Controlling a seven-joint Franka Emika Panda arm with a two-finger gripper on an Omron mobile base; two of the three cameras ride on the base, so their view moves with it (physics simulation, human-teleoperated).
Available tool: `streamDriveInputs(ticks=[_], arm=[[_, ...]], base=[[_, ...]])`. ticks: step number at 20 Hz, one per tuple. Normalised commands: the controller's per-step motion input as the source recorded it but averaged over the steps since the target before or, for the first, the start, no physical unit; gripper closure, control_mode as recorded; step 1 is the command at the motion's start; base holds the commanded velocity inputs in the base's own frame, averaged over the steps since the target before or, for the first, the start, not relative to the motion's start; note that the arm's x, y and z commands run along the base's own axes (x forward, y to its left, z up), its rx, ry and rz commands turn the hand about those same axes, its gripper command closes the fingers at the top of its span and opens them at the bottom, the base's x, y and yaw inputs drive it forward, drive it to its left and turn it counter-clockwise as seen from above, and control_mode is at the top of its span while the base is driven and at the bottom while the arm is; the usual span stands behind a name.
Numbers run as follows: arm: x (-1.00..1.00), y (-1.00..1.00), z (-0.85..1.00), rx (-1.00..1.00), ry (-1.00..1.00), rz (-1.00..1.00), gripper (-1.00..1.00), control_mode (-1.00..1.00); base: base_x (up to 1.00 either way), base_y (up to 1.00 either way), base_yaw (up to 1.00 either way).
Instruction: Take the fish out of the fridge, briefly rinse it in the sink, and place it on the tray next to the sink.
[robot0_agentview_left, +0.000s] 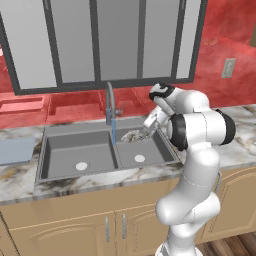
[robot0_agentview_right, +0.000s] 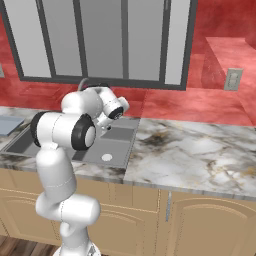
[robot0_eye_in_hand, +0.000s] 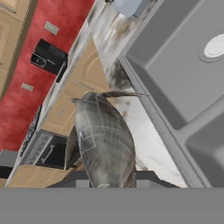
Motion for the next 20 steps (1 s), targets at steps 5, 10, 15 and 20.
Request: streamDriveInputs(ticks=[5,10,15,20], arm=[[0.33,0.00,-0.03,0.00,0.00,-0.01,1.00,-1.00],[0.33,0.04,-0.05,0.00,0.00,-0.03,1.00,-1.00],[0.27,0.06,-0.05,0.00,0.01,-0.01,1.00,-1.00],[0.30,0.06,-0.01,0.00,0.00,-0.01,1.00,-1.00]], base=[[0.00,0.00,0.00],[0.00,0.00,0.00],[0.00,0.00,0.00],[0.00,0.00,0.00]])
